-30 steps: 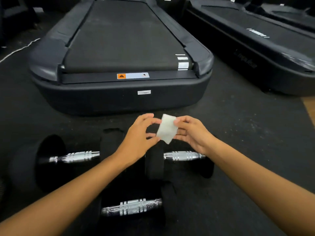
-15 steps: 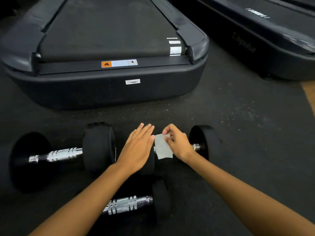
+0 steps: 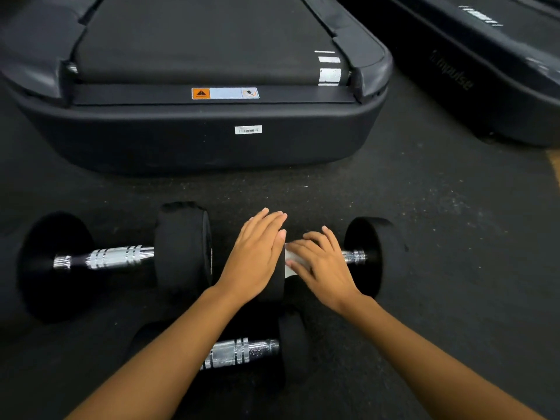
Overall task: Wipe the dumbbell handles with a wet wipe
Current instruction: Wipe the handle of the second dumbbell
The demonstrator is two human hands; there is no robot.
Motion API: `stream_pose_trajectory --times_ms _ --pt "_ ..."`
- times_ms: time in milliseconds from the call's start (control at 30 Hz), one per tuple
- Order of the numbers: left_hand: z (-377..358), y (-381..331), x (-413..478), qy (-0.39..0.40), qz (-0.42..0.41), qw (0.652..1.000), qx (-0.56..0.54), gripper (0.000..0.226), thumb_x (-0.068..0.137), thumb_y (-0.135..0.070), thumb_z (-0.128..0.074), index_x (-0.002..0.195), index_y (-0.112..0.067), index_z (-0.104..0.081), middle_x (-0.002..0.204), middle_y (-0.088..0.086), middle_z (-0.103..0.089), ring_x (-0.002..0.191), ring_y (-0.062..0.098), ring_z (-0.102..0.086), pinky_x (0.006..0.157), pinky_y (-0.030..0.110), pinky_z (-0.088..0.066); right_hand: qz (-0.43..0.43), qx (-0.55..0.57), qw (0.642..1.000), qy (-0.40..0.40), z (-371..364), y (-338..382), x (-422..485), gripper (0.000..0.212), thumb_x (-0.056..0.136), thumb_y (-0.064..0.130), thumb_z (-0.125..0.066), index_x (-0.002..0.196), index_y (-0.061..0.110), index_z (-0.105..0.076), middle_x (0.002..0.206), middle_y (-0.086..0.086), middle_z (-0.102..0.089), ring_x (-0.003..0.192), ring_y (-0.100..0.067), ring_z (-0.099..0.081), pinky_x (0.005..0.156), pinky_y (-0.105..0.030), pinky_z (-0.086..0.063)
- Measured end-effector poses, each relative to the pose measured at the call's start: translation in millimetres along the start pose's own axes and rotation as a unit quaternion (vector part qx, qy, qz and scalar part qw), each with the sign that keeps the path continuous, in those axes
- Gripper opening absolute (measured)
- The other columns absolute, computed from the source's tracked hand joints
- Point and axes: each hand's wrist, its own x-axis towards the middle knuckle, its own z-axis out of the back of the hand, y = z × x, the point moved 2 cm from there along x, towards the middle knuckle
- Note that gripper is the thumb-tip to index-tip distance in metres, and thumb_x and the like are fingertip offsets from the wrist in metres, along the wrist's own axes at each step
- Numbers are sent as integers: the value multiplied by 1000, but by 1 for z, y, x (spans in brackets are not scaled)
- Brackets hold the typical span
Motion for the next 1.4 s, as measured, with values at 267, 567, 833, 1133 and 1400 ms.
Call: stream_pose_trajectory --times_ms 267,567,833,1133,1400 --pt "-4 0 1 -12 -11 1000 10 43 102 -30 -26 142 -16 -33 148 -5 -34 140 6 -13 110 17 0 -33 73 968 239 14 -12 32 42 98 42 -35 128 20 -55 114 0 -61 119 -17 -45 110 -36 -23" --pt "-3 -1 1 -6 -1 1000 15 44 101 -29 -26 143 -18 -31 149 -5 -31 141 6 -11 112 20 -1 59 31 991 114 12 0 12 30 90 25 -59 115 9 -55 114 -5 -55 100 -19 -52 90 -31 -43" --pt "-1 0 1 1 -1 1000 26 44 101 -28 -26 143 -17 -31 149 -5 -31 141 7 -11 114 22 -3 -56 122 935 328 24 -9 42 38 99 31 -40 131 11 -49 126 -8 -55 114 -20 -51 94 -30 -38" --pt "-5 1 2 -10 -13 1000 24 43 101 -27 -27 142 -15 -34 147 -3 -35 141 9 -14 114 24 -6 -119 129 905 389 24 -16 46 37 101 24 -34 134 12 -44 135 -11 -49 124 -25 -46 106 -40 -35" --pt "-4 5 2 -9 -20 999 26 43 101 -29 -27 141 -15 -36 146 -3 -37 140 10 -16 116 27 -10 -132 91 907 390 32 -28 46 34 102 26 -32 129 13 -49 126 -10 -55 115 -22 -50 90 -28 -36"
